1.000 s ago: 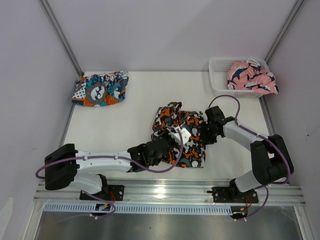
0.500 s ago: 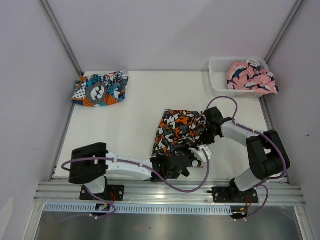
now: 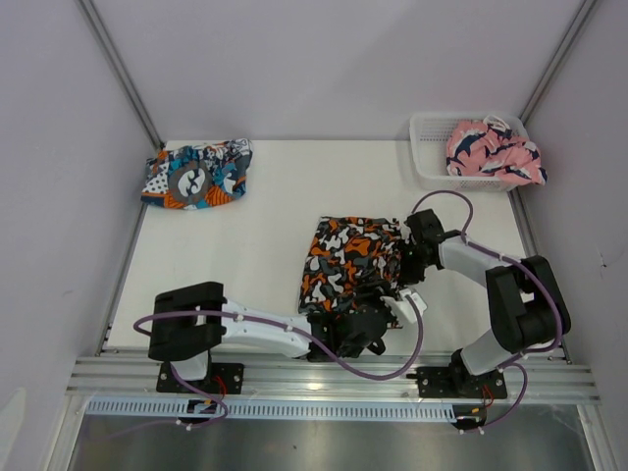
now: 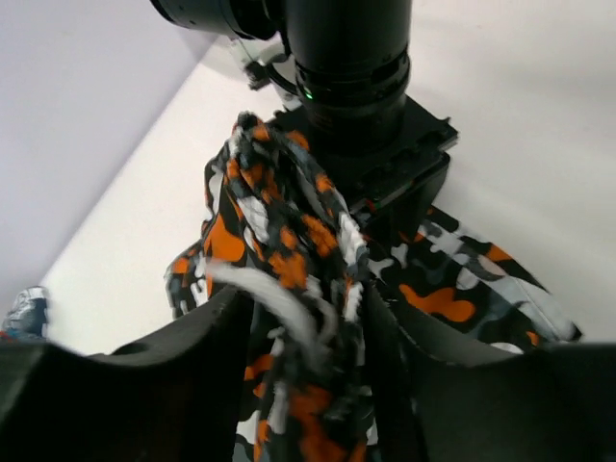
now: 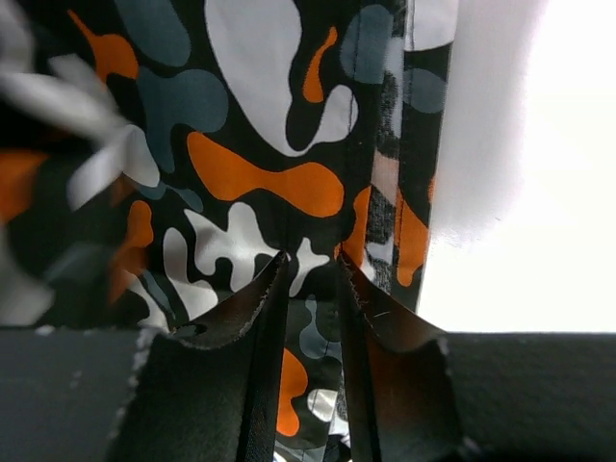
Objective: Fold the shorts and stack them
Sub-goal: Fold the shorts, then neatly place the folded shorts to the corner
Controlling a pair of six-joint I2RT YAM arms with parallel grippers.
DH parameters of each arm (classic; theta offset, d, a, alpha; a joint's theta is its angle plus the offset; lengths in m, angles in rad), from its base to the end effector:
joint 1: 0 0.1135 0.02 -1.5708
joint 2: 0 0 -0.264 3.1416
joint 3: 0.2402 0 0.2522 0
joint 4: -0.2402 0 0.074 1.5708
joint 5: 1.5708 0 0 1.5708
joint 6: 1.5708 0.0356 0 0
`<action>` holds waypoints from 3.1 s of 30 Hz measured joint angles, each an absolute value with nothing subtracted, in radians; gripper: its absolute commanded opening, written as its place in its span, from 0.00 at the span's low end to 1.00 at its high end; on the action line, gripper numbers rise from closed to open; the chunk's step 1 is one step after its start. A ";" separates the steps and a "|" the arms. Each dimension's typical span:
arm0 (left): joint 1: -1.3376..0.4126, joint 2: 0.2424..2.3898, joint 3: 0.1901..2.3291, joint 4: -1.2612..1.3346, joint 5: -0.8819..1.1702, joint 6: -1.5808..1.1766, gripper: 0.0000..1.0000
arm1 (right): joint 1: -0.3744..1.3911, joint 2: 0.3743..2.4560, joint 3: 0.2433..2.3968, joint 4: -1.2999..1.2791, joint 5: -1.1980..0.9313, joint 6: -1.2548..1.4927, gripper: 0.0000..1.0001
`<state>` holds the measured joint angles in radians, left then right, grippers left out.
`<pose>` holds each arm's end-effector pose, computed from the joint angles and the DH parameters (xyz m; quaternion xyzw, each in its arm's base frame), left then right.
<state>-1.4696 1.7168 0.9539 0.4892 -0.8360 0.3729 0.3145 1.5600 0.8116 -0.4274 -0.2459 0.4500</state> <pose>0.0638 -0.3666 0.2223 0.4317 0.6358 -0.0117 0.6397 0.2629 0.0946 0.1546 0.0419 0.9726 0.1842 0.1358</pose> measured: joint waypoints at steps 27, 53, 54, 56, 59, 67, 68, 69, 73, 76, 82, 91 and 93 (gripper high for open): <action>-1.005 1.318 0.733 0.303 -0.143 -0.291 0.99 | 0.145 1.230 0.848 -0.478 -0.178 0.470 0.42; -0.760 1.314 0.655 0.100 -0.075 -0.472 0.99 | 0.192 1.401 0.624 -0.288 -0.379 0.494 0.35; -0.760 1.312 0.650 0.096 -0.073 -0.474 0.99 | 0.191 1.404 0.624 -0.283 -0.381 0.497 0.35; -0.760 1.308 0.641 0.089 -0.067 -0.480 0.99 | 0.191 1.407 0.622 -0.268 -0.382 0.499 0.35; -0.760 1.279 0.612 0.076 -0.063 -0.501 0.99 | 0.192 1.418 0.620 -0.234 -0.383 0.511 0.34; -0.760 1.048 0.496 -0.017 -0.060 -0.592 0.99 | 0.282 1.392 0.513 0.011 -0.339 0.703 0.35; -0.760 1.013 0.490 -0.035 -0.062 -0.606 0.99 | 0.302 1.385 0.505 0.027 -0.320 0.722 0.35; -0.760 0.980 0.484 -0.051 -0.065 -0.619 0.99 | 0.321 1.383 0.503 0.033 -0.303 0.741 0.35; -0.760 0.862 0.439 -0.110 -0.078 -0.698 0.99 | 0.389 1.383 0.506 0.045 -0.229 0.805 0.31; -0.760 0.775 0.387 -0.182 -0.099 -0.773 0.99 | 0.460 1.383 0.503 0.061 -0.157 0.878 0.33; -0.760 0.679 0.321 -0.287 -0.121 -0.898 0.99 | 0.568 1.428 0.519 0.123 -0.036 1.020 0.33; -0.760 0.678 0.232 -0.262 -0.135 -1.078 0.99 | 0.652 1.628 0.662 0.233 0.026 1.137 0.33; -0.760 0.672 0.196 -0.237 -0.152 -1.111 0.99 | 0.683 1.665 0.690 0.256 0.034 1.153 0.33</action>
